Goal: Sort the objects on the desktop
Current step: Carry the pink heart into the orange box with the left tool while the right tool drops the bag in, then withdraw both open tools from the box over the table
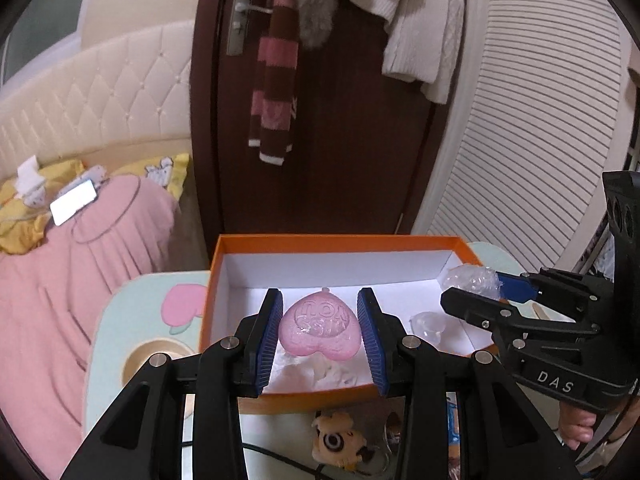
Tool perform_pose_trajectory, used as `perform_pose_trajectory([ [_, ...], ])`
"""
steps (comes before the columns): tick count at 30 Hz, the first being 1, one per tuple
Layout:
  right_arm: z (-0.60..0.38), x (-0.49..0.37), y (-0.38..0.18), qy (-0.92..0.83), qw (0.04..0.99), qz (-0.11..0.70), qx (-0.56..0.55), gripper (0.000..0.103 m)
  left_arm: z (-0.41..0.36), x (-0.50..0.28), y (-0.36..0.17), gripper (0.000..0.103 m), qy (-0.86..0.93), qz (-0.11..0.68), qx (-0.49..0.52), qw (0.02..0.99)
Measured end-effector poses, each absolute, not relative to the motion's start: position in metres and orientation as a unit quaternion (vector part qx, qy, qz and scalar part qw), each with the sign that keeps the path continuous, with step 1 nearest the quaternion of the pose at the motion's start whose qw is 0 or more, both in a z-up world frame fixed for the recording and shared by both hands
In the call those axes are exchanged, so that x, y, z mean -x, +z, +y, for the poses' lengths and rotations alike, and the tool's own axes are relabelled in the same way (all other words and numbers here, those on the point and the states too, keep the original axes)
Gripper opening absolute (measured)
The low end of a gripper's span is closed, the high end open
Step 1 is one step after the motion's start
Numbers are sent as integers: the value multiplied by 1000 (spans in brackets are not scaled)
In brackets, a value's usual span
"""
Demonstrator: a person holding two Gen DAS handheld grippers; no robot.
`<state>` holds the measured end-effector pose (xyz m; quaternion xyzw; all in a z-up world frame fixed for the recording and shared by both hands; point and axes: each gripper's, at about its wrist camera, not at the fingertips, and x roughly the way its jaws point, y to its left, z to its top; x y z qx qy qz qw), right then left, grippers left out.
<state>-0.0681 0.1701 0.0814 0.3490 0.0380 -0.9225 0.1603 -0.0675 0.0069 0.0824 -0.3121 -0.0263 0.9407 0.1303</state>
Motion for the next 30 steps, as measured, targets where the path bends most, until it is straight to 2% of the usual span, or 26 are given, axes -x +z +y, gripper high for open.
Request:
perform_pose_trajectory([
  [8, 172, 90, 54, -908, 154, 24, -389, 38, 17, 82, 60, 37, 933, 13, 343, 109],
  [10, 171, 86, 52, -916, 145, 48, -372, 38, 14, 81, 60, 37, 934, 7, 341, 108],
  [16, 177, 84, 50, -921, 151, 43, -356, 38, 16, 79, 61, 37, 936, 14, 340, 94],
  [17, 177, 83, 50, -922, 151, 44, -354, 39, 17, 77, 61, 40, 937, 14, 336, 92],
  [18, 177, 83, 50, -923, 151, 45, -351, 39, 17, 76, 62, 54, 939, 15, 333, 89],
  [19, 177, 82, 50, -924, 152, 45, -348, 39, 17, 75, 62, 58, 939, 12, 331, 93],
  [20, 177, 81, 49, -926, 154, 43, -341, 43, 18, 74, 62, 67, 939, 10, 330, 97],
  [23, 175, 76, 50, -924, 188, 35, -330, 69, 21, 71, 63, 70, 940, 16, 330, 89],
  [26, 173, 74, 51, -924, 194, 33, -328, 72, 13, 62, 70, 76, 945, 2, 317, 87],
  [27, 173, 73, 51, -924, 193, 32, -328, 74, 9, 58, 73, 82, 946, -7, 311, 88],
  [30, 180, 70, 57, -927, 195, 11, -319, 74, -4, 45, 83, 85, 950, -29, 299, 88],
])
